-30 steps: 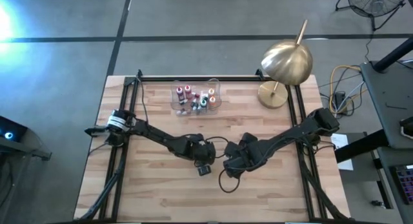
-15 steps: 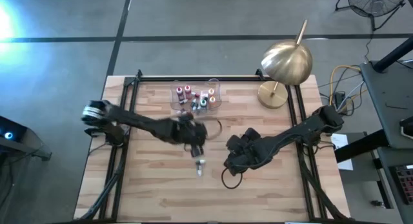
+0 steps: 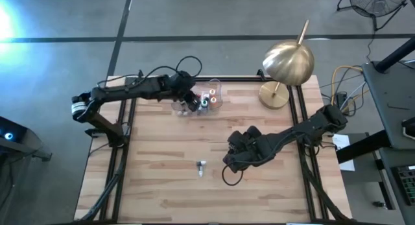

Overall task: Pick & Place food coloring
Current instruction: Put the small red food coloring bottle into the transparent bin, then put the small blue food coloring bottle into the transparent bin

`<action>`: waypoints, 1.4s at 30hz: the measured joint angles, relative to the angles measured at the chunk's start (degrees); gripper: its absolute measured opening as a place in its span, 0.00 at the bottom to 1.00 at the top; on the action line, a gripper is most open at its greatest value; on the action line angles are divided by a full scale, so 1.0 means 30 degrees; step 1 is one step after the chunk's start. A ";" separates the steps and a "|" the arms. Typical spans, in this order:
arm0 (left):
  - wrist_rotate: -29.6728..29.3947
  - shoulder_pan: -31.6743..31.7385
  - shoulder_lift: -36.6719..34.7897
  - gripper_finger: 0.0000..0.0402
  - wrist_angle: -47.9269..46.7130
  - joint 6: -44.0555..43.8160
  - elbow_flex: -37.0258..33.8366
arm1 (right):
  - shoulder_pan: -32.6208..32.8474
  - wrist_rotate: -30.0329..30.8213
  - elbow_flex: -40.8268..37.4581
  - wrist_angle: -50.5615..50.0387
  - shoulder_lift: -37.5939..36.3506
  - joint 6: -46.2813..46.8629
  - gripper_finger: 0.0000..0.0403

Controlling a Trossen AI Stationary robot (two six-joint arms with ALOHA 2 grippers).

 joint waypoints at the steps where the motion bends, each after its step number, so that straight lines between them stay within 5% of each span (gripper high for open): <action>1: -0.0328 -0.0005 0.0001 0.30 0.0066 0.0014 0.0000 | -0.0004 -0.0028 0.0000 0.0000 0.0000 0.0165 0.55; 5: -0.3505 -0.0358 -0.0332 0.43 -0.0822 -0.1217 0.0279 | 0.0033 -0.0089 0.0000 -0.0020 0.0007 0.0396 0.55; 14: 0.1794 -0.4424 -0.3151 0.49 -0.1671 -0.1189 0.0717 | -0.0276 -0.0109 -0.0036 0.0030 0.0022 -0.0719 0.55; 19: 0.1424 -0.9524 -0.3133 0.49 -0.1591 0.1018 -0.1217 | -0.0368 -0.0174 -0.0263 0.0027 0.0022 -0.3914 0.55; 24: 0.0066 -1.2438 -0.1631 0.49 0.0854 -0.1718 -0.4124 | -0.0575 -0.0523 -0.0515 0.0054 0.0022 -0.5368 0.55; 33: -0.0334 -1.3141 0.1892 0.49 0.9489 -0.2914 -0.6637 | -0.0984 -0.0524 -0.0842 0.0087 0.0022 -0.5121 0.55; 42: -0.1417 -1.3073 0.5636 0.49 0.9137 -0.1880 -0.5161 | -0.0987 -0.0582 -0.0861 0.0066 0.0029 -0.5055 0.55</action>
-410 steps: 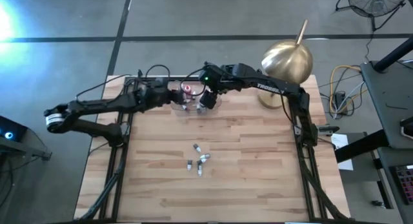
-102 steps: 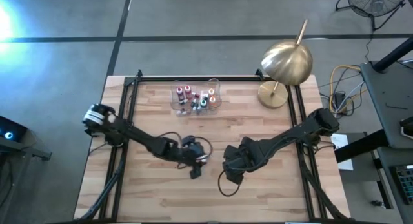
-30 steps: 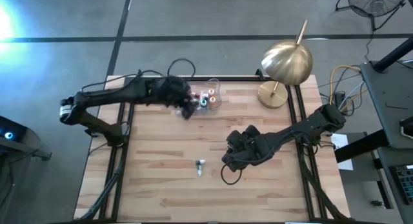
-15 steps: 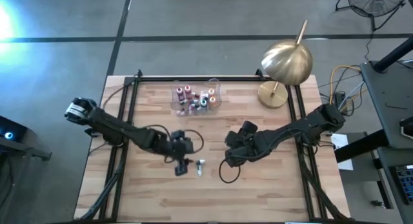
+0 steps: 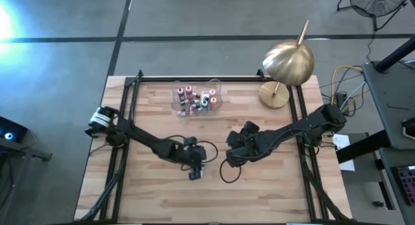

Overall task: Pick & Place food coloring
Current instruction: Put the small blue food coloring bottle into the transparent bin

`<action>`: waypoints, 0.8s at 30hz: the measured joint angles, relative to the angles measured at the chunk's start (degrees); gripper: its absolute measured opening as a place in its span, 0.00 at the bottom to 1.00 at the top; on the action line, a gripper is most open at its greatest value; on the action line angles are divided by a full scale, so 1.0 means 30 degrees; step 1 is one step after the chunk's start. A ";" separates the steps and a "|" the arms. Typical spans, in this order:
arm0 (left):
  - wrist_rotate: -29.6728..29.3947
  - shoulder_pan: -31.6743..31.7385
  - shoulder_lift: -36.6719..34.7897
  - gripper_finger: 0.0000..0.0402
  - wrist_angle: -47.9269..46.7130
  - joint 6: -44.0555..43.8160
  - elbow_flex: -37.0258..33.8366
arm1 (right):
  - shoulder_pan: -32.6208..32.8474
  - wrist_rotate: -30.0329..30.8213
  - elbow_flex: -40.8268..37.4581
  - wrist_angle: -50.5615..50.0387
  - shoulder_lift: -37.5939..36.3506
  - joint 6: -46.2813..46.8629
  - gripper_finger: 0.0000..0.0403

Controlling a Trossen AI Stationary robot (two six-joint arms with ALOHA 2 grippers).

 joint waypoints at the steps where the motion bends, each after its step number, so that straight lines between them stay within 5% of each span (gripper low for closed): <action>1: -0.0031 0.0010 0.0301 0.49 -0.0147 -0.0062 0.0220 | 0.0000 0.0000 -0.0013 0.0007 0.0000 0.0007 0.55; 7: -0.0020 0.0075 0.1017 0.46 -0.1795 -0.0291 0.0794 | -0.0026 -0.0004 -0.0097 -0.0007 0.0000 0.0357 0.55; 19: 0.0428 0.0790 0.0966 0.13 -0.2566 -0.0311 0.0789 | -0.0036 0.0131 -0.0888 -0.0004 0.0000 0.0426 0.55; 24: 0.0010 0.1530 0.0362 0.10 -0.3466 -0.0775 0.0985 | -0.0036 0.0025 -0.0975 -0.0014 0.0000 0.0860 0.55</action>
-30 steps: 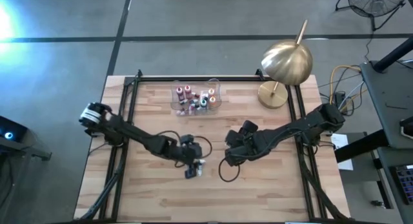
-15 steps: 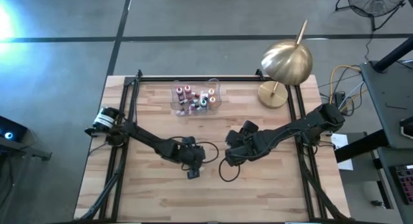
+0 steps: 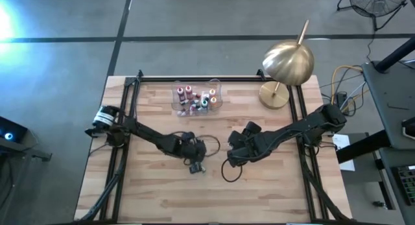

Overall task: Pick & Place food coloring
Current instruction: Put the small blue food coloring bottle into the transparent bin, then put the black food coloring bottle into the transparent bin

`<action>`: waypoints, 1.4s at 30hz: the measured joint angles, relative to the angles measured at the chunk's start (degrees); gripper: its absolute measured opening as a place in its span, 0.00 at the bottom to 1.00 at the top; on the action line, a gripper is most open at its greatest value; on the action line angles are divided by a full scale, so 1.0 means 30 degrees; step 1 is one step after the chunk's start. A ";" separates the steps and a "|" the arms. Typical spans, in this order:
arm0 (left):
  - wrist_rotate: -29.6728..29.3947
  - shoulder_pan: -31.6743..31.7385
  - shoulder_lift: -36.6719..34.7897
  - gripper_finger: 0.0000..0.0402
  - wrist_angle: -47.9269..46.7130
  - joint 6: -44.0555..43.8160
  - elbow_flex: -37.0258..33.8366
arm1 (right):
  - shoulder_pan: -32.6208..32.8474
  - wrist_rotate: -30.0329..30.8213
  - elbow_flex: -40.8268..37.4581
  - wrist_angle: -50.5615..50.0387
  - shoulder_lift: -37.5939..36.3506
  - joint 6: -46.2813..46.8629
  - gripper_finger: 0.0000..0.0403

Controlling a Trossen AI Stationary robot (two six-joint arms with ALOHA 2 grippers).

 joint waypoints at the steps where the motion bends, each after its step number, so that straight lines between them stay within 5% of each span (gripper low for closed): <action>1: -0.0385 0.0274 -0.0468 0.11 -0.0455 -0.0240 0.0111 | 0.0000 -0.0045 0.0000 0.0002 0.0000 0.0007 0.55; 10: -0.8059 0.4603 -0.7063 0.14 -0.3814 0.0973 0.1035 | -0.0163 -0.0091 0.0000 0.0033 0.0000 0.0000 0.55; 16: -0.3012 1.0013 -0.8179 0.21 -0.2261 0.0720 0.0642 | -0.0390 -0.0097 0.0007 0.0146 0.0000 0.0000 0.55; 20: -0.2561 1.0950 -0.8276 0.32 -0.2368 -0.0713 0.1269 | -0.0430 -0.0091 0.0007 0.0181 0.0000 0.0219 0.55; 26: -0.1920 0.8464 -1.0181 0.40 -0.2420 0.2261 0.2265 | -0.0415 -0.0338 0.0005 0.0161 0.0000 0.0767 0.55; 31: 0.1567 0.4448 -1.0773 0.40 -0.2201 0.6305 0.1466 | -0.0494 -0.0346 -0.0020 0.0174 0.0000 0.0112 0.55; 37: 0.1826 0.0055 -0.8235 0.41 -0.0524 0.8044 -0.1267 | -0.0681 -0.0382 -0.0022 0.0261 0.0000 -0.0944 0.55; 42: 0.1923 -0.1160 -0.5108 0.41 0.3866 0.8368 -0.2549 | -0.0699 -0.0576 -0.0025 0.0374 0.0000 -0.1005 0.55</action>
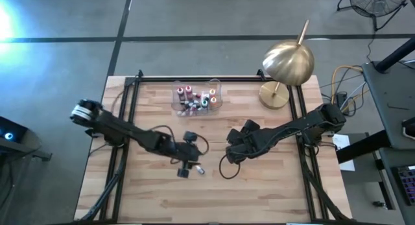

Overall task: Pick & Place food coloring
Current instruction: Put the black food coloring bottle into the transparent bin

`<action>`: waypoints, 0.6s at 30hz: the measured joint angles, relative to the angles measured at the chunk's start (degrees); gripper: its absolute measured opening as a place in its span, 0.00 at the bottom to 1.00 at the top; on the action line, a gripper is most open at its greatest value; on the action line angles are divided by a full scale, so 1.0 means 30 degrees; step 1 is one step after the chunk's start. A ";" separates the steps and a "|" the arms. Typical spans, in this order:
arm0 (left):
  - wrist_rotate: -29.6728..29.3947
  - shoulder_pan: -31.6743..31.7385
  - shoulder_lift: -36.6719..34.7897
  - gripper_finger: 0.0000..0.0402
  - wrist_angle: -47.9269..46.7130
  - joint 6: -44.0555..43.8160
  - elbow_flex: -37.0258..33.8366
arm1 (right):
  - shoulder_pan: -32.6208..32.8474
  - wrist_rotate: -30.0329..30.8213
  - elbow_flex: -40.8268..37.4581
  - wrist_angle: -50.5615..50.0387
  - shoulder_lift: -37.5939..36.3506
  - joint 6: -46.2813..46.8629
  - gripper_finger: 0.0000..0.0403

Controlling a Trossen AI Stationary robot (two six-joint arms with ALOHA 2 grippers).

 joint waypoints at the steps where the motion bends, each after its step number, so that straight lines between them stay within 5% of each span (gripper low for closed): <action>1: 0.0197 -0.0031 0.0618 0.41 0.0551 0.0079 -0.0085 | 0.0000 -0.0097 -0.0004 0.0038 0.0000 -0.0002 0.55; 8: 0.2420 -0.0091 0.3511 0.41 0.1259 0.0884 0.0099 | 0.0000 -0.1501 -0.0004 0.0062 0.0000 -0.0007 0.55; 18: 0.2715 0.0033 0.5488 0.36 0.1429 0.1036 0.0444 | 0.0000 -0.1540 -0.0004 0.0062 0.0000 -0.0015 0.55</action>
